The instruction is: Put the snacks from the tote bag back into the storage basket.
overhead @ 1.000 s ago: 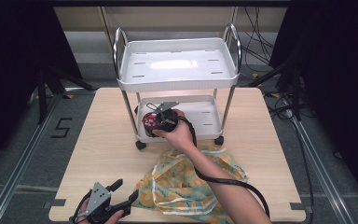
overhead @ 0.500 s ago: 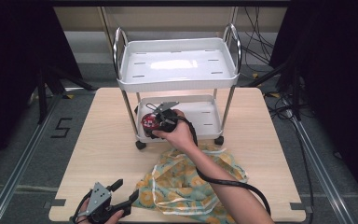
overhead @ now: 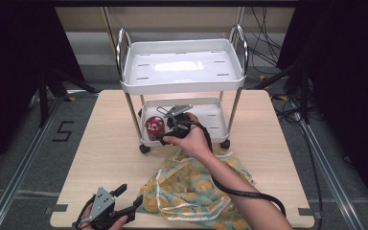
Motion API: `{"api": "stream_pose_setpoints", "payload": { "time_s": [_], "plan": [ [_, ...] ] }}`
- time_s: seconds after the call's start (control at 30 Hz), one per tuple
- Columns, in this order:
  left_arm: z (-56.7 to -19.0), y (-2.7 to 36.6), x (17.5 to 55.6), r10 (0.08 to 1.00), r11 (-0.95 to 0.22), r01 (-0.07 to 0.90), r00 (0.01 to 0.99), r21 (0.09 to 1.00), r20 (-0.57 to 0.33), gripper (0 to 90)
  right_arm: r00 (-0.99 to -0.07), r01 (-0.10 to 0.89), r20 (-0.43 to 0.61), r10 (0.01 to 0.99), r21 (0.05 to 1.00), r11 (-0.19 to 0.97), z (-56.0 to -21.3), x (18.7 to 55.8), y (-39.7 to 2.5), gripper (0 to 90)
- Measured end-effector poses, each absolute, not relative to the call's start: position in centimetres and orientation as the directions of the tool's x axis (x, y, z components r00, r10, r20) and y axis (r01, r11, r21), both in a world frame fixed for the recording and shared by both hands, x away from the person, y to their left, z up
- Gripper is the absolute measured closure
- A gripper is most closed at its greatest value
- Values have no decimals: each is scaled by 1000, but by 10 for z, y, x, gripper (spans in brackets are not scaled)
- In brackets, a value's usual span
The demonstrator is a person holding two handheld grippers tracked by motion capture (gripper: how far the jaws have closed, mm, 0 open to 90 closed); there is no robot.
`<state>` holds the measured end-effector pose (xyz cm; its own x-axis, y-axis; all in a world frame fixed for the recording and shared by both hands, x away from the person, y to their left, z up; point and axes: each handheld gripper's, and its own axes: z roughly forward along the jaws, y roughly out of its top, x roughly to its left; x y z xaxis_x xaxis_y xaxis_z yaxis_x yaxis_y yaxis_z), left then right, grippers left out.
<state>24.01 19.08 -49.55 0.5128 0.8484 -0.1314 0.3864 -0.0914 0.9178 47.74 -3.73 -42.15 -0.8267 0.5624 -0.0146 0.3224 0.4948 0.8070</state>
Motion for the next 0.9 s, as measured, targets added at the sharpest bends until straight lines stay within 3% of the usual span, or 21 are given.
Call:
{"api": "stream_pose_setpoints", "payload": {
  "time_s": [0.9],
  "plan": [
    [-497,190,241,852,-96,387,508,917,-125,291,-830,301,-9,557,834,462,-415,422,-104,207]
  ]
}}
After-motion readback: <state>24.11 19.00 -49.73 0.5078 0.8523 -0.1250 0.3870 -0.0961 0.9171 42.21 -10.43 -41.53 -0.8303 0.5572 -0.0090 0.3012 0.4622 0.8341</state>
